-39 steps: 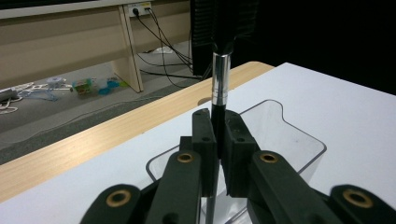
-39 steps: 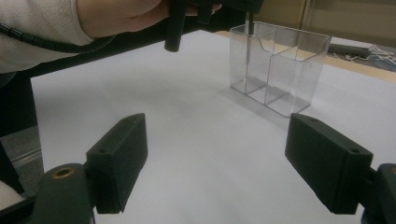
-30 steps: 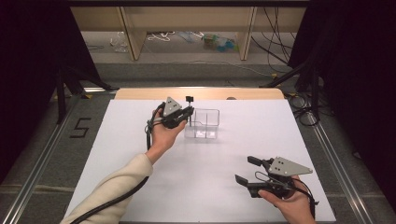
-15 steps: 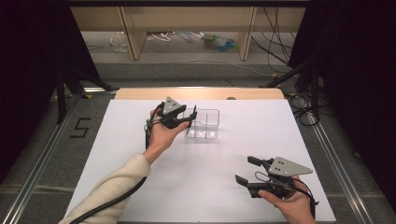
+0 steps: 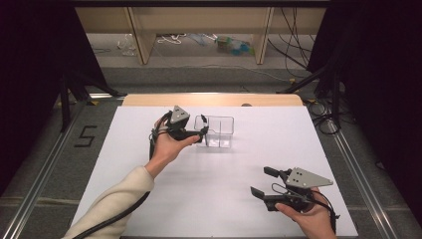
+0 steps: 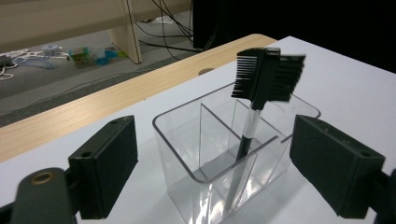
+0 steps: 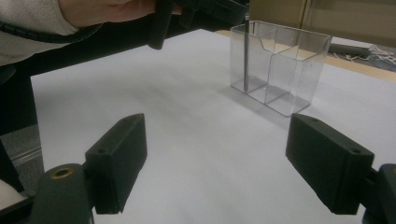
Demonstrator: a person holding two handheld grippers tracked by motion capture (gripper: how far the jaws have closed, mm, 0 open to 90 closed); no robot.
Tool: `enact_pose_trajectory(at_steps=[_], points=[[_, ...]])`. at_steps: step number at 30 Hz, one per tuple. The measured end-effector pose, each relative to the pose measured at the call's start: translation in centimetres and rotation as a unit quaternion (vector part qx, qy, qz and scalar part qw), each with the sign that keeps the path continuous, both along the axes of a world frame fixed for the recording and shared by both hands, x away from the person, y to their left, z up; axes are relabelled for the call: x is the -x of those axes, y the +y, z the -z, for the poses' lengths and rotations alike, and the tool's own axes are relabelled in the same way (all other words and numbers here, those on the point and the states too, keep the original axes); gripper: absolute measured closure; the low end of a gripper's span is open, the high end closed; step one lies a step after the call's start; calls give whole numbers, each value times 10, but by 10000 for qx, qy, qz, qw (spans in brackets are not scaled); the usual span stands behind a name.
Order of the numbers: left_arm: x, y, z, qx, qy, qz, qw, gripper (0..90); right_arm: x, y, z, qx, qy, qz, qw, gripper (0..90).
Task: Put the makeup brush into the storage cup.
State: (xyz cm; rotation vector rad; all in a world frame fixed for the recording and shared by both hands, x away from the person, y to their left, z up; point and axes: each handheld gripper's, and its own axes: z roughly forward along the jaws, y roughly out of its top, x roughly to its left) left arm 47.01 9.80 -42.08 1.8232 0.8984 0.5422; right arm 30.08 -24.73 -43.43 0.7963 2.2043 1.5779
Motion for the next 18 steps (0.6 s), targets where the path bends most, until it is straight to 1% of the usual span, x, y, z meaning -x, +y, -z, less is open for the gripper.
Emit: enact_pose_trajectory(at_steps=[1, 3, 4, 6, 8, 10, 11, 15, 18], points=[[0, 1, 1, 29, 31, -16, 10000, 150, 0, 0, 0, 1, -9, -2, 10000, 217], [1, 2, 2, 32, 21, 13, 10000, 150, 0, 0, 0, -3, 0, 2, 10000, 216], [2, 4, 2, -1, -4, 16, 10000, 150, 0, 0, 0, -32, -17, -7, 10000, 216], [4, 5, 3, 65, -21, 30, 10000, 150, 0, 0, 0, -1, -5, 4, 10000, 215], [7, 9, 2, 72, -60, 61, 9999, 148, -1, 1, 1, -92, -52, -9, 9999, 215], [11, 13, 3, 107, -94, 84, 9999, 145, -1, 1, 1, -95, -59, -7, 9999, 214], [13, 15, 3, 119, -103, 106, 9998, 144, 0, 0, 0, 3, -5, 17, 10000, 213], [21, 24, 4, 150, -172, 127, 9997, 140, 0, 0, 0, 0, -5, 10, 10000, 211], [29, 30, 3, 197, -243, 201, 9993, 140, 0, 0, 0, -2, -7, 9, 10000, 209]])
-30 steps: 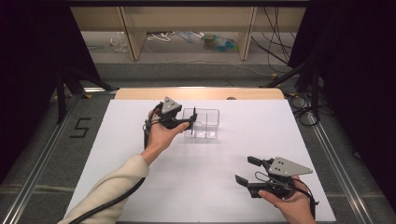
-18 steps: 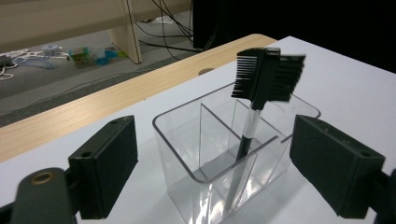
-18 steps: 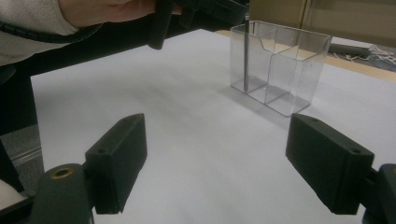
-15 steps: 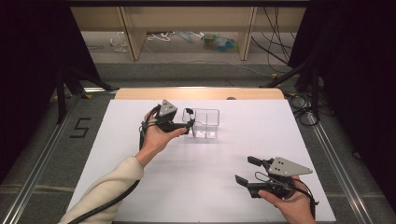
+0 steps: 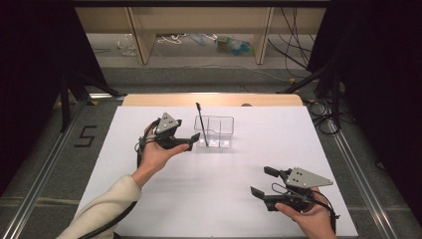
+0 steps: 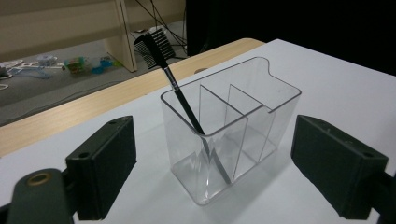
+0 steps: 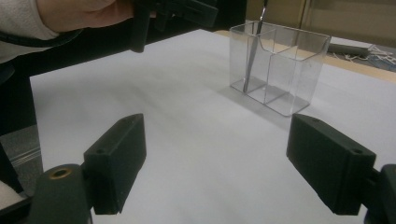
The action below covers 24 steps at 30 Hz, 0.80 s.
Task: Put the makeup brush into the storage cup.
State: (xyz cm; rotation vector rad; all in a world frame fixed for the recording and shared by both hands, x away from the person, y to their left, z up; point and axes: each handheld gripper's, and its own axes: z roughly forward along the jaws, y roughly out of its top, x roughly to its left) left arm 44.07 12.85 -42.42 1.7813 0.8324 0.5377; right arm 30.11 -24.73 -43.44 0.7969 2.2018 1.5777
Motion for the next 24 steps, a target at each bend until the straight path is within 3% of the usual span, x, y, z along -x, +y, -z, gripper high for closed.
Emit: enact_pose_trajectory(at_steps=[7, 12, 24], points=[[26, 10, 1, 160, -129, 228, 9995, 148, 0, 1, 1, -104, -7, -11, 9999, 205], [45, 19, 1, 199, -233, 390, 9988, 150, -1, 0, 1, -50, -36, 25, 10000, 204], [80, 34, 2, 315, -325, 502, 9977, 153, -1, 0, 1, -51, -45, 31, 10000, 203]])
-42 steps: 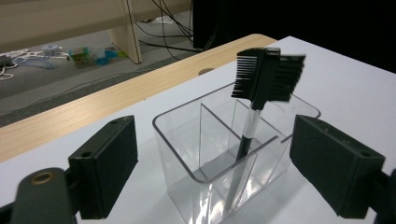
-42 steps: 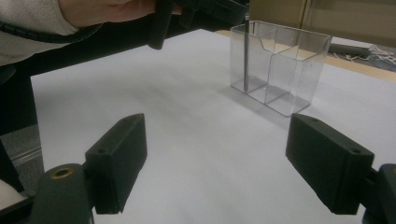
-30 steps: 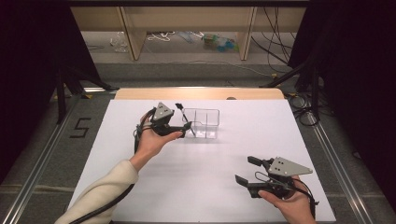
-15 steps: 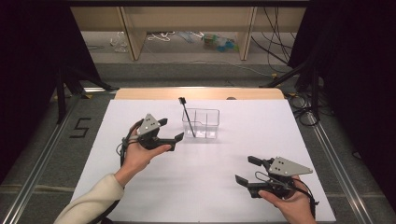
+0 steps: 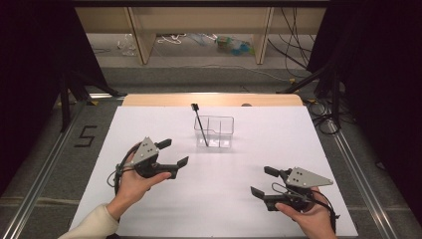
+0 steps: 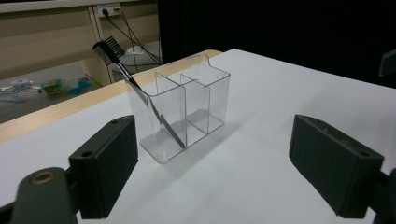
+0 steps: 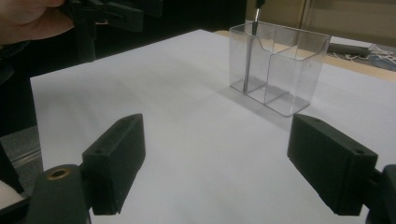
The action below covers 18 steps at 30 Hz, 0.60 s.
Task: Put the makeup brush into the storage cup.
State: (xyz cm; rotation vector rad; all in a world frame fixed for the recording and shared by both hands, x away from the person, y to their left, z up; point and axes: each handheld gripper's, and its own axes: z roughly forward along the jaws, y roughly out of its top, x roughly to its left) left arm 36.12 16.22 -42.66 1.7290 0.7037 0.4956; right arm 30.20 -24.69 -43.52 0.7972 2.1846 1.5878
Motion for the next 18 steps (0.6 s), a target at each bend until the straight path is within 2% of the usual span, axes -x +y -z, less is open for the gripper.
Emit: enact_pose_trajectory(at_steps=[18], points=[[30, 19, 3, 276, -119, 25, 9995, 152, -1, -1, 0, 5, -3, -6, 10000, 204]])
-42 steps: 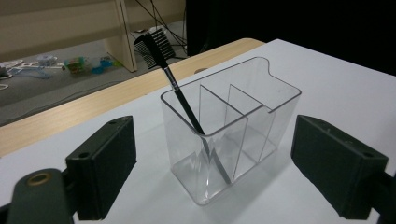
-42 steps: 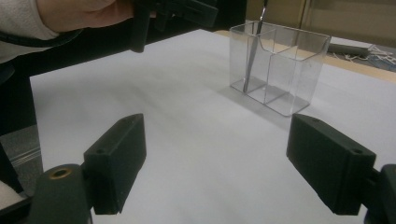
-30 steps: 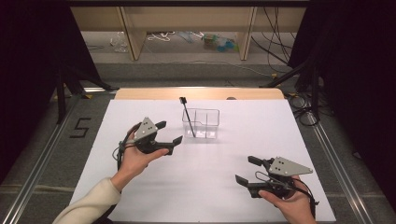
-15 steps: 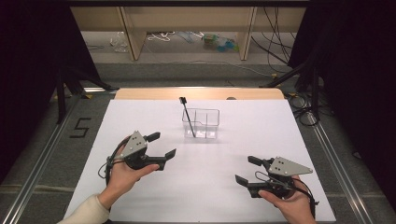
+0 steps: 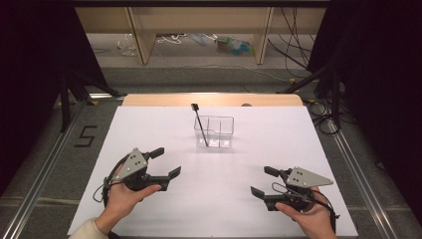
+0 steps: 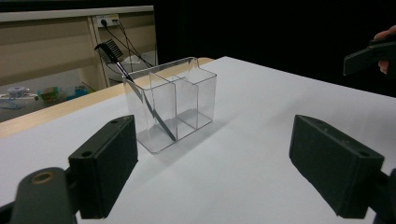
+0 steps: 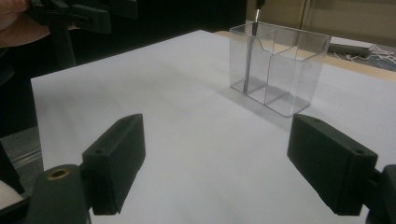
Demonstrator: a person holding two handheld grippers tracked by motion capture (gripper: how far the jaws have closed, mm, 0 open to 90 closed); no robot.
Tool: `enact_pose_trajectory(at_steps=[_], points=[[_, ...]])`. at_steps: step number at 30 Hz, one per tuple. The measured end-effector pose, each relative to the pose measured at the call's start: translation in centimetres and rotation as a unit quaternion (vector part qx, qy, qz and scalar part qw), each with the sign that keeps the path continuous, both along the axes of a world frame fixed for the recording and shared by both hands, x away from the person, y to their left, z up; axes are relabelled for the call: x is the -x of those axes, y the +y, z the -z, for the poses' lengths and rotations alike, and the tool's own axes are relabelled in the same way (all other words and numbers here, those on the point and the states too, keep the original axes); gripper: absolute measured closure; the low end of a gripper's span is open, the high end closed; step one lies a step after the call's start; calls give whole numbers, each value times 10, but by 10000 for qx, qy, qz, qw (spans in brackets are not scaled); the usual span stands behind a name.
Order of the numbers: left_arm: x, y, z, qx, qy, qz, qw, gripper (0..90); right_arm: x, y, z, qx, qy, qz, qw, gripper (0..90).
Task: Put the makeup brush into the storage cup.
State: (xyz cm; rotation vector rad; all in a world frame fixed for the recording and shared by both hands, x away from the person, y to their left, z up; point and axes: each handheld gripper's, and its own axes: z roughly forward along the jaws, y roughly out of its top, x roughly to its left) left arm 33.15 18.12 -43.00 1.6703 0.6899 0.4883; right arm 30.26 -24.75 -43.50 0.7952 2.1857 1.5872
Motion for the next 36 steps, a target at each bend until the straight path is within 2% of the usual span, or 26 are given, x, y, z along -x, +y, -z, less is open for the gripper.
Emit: enact_pose_trajectory(at_steps=[1, 2, 3, 4, 5, 7, 10, 11, 13, 15, 16, 17, 20, 22, 23, 29, 30, 31, 32, 34, 36], points=[[1, 1, 0, 0, -13, -2, 10000, 152, 2, 0, 0, -10, 152, 10, 9999, 204], [3, 3, 0, 12, -43, 8, 10000, 152, 1, 0, 0, -7, 146, 9, 9999, 203], [4, 4, 0, 30, -27, -9, 10000, 152, 1, 2, 1, -110, 151, -43, 9998, 204], [5, 5, 0, 60, -10, -32, 10000, 152, 0, 1, 1, -81, 36, -27, 10000, 203], [6, 7, 1, 54, -39, -32, 10000, 152, -1, 1, 1, -53, 19, -40, 10000, 203], [9, 9, 1, 113, -2, -80, 9999, 152, 1, -1, -1, 108, 95, 25, 9999, 204], [13, 12, 2, 156, -6, -88, 9998, 151, 1, -1, -1, 108, 116, 15, 9999, 204], [15, 13, 2, 191, 15, -108, 9998, 152, 2, -1, -1, 113, 230, 5, 9997, 204], [17, 16, 3, 227, 17, -104, 9997, 151, 2, -1, -1, 102, 237, 3, 9997, 203], [20, 18, 3, 233, 18, -136, 9996, 151, 0, -1, -1, 115, 99, 28, 9999, 203], [21, 20, 3, 232, 1, -137, 9996, 151, -1, 1, 1, -16, 48, 7, 10000, 204], [21, 21, 3, 248, -19, -135, 9996, 151, 0, 1, 1, -23, 99, 2, 9999, 204], [24, 23, 3, 318, 0, -156, 9994, 151, -1, 1, 1, -15, 58, 0, 10000, 203], [25, 24, 3, 245, -2, -169, 9996, 151, -2, 2, 2, -80, 8, -24, 10000, 203], [25, 24, 3, 240, -6, -164, 9996, 151, -1, 1, 1, 2, 46, -1, 10000, 204], [24, 23, 4, 219, 1, -179, 9996, 151, -1, 0, 1, 24, 54, -1, 10000, 204], [23, 23, 4, 196, -17, -144, 9997, 151, -1, 0, 1, 15, 77, 3, 10000, 203], [24, 23, 4, 230, 38, -187, 9996, 151, 1, -1, 0, 94, 245, 16, 9997, 204], [23, 22, 4, 201, 24, -188, 9996, 151, -1, -1, 0, 95, 126, 32, 9999, 204], [23, 22, 5, 194, 32, -182, 9996, 151, -2, -1, 2, 5, 108, -22, 9999, 204], [23, 22, 5, 192, 37, -187, 9996, 151, -2, -1, 2, 14, 109, -9, 9999, 204]])
